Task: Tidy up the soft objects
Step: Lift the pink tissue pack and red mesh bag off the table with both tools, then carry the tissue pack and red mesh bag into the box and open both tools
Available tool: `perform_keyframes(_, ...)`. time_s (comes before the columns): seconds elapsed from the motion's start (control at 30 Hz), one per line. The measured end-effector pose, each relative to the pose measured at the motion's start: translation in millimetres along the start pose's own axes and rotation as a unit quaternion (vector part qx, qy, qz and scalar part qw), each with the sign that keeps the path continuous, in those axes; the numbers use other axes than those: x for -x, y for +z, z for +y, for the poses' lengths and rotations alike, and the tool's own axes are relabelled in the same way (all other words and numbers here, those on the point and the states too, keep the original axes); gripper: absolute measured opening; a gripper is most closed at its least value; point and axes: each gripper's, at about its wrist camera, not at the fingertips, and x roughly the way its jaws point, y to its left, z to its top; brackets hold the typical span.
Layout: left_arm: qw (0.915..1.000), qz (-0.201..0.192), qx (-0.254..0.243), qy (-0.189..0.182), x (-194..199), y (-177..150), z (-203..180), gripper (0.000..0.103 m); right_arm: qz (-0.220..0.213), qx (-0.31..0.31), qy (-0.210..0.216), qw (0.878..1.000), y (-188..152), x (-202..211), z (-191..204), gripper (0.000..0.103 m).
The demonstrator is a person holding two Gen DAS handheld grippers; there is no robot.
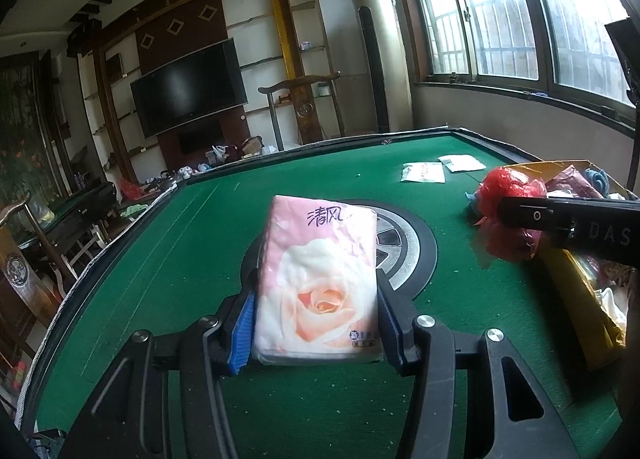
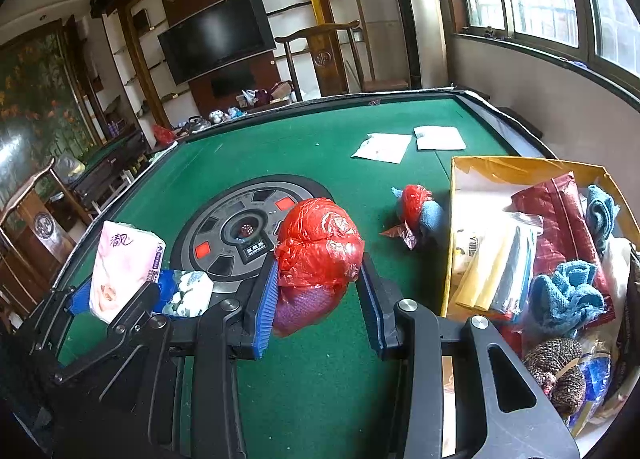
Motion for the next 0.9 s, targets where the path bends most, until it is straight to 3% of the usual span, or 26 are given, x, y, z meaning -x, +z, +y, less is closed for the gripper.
perform_keyframes(0.47,1.0,0.006,0.001,-0.002,-1,0,-2,0.053,-0.007,-0.008,-0.001,1.0,5,6,-7,0.037)
perform_keyframes(0.57,0.9983,0.024,0.031,-0.043,-2,9,-2,0.053,-0.028,-0.016,-0.018,0.999,13,17,-18,0.037)
perform_keyframes(0.73,0.9912,0.047,0.04,-0.118,-4,35,-32,0.053,-0.078,-0.078,-0.091,0.99,33,46,-75,0.037)
perform_keyframes(0.9,0.9737,0.08,0.03,-0.211,-15,73,-91,0.053,-0.081,-0.155,-0.17,0.97,41,67,-145,0.037)
